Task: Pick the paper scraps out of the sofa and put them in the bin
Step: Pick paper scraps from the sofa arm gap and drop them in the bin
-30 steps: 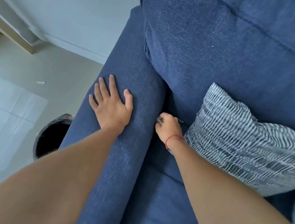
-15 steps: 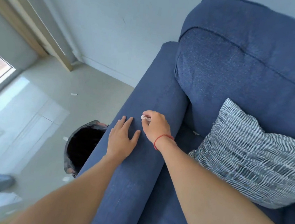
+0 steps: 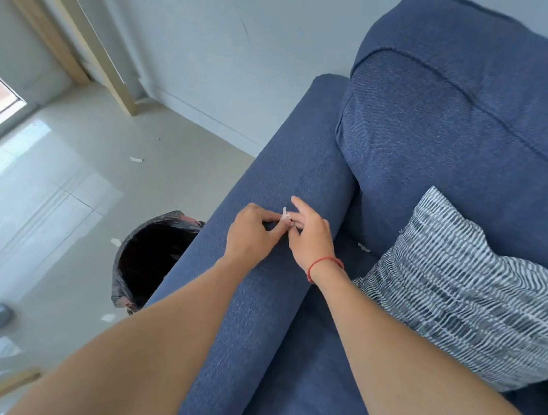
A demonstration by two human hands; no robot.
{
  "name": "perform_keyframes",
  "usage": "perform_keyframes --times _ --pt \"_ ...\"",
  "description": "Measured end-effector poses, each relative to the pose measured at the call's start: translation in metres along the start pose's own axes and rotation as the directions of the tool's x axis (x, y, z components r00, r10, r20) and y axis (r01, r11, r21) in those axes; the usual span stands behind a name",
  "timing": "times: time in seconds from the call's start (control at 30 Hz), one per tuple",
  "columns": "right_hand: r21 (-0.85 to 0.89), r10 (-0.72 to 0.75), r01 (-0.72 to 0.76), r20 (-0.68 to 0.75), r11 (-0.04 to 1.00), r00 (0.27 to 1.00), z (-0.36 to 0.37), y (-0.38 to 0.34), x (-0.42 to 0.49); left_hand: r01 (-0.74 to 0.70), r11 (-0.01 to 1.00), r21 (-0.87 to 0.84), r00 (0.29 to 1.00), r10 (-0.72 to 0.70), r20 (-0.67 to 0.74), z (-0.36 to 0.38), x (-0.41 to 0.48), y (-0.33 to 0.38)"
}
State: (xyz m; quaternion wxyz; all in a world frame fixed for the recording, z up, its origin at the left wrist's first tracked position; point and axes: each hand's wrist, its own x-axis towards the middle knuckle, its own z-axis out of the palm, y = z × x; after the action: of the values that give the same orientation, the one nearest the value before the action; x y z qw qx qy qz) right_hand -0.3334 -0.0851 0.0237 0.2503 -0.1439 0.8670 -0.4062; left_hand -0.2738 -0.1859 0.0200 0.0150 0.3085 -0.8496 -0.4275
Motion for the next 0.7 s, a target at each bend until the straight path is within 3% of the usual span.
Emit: perform_keyframes --times 0.17,0.33,0.5,0.7 --pt "0.007 0.01 -0.01 0.001 1.0 1.0 0.001 -0.007 0.001 0.108 0.984 -0.141 0.993 -0.114 -0.036 -0.006 0.003 -0.002" --pt "-0.228 -0.073 0.065 -0.028 0.971 0.997 0.032 -0.036 0.011 0.231 0.925 -0.303 0.95 -0.282 -0.136 -0.04 0.004 -0.026" --pt "-0.553 -0.012 0.019 0.016 0.833 1.0 0.082 -0.042 0.012 0.37 0.869 -0.327 0.876 -0.444 -0.188 -0.076 0.006 -0.082" --pt "-0.674 -0.077 -0.028 -0.125 0.738 0.989 0.113 -0.033 0.007 0.52 0.821 -0.236 0.793 -0.567 -0.224 -0.101 0.003 -0.151"
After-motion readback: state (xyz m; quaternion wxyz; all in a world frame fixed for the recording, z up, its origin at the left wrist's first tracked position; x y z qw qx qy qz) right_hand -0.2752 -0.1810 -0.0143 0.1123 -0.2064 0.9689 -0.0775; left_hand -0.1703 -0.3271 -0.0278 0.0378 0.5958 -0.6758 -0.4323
